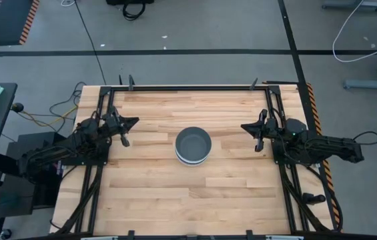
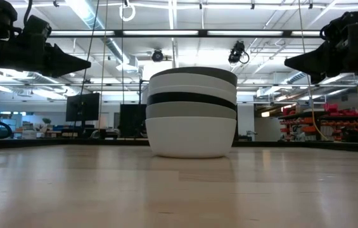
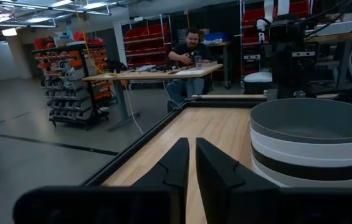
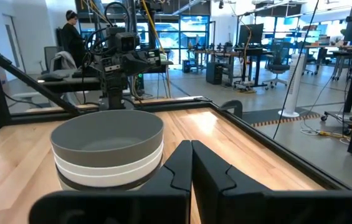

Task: Nest bowls inside each other
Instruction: Return to Home Position

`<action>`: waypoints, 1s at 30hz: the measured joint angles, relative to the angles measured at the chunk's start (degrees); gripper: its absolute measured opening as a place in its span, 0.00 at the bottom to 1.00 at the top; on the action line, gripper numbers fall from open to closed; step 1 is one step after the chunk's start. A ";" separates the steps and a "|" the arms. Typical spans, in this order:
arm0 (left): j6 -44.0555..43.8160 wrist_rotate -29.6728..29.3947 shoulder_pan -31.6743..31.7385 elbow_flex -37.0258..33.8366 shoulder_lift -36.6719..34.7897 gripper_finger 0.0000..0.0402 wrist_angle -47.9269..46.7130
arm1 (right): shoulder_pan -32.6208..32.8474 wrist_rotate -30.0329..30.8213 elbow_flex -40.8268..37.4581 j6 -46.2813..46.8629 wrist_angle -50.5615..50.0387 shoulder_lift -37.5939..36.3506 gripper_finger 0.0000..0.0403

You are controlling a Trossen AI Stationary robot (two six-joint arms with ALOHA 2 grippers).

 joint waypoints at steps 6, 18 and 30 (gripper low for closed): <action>-0.02 -0.02 0.00 0.00 0.00 0.10 0.04 | 0.00 0.00 0.00 0.00 0.00 0.00 0.03; -0.07 0.00 0.00 0.00 0.00 0.08 0.07 | 0.00 0.00 0.02 0.00 0.02 0.00 0.03; -0.09 -0.02 0.00 0.00 0.00 0.08 0.09 | 0.00 0.00 0.02 0.00 0.01 0.00 0.03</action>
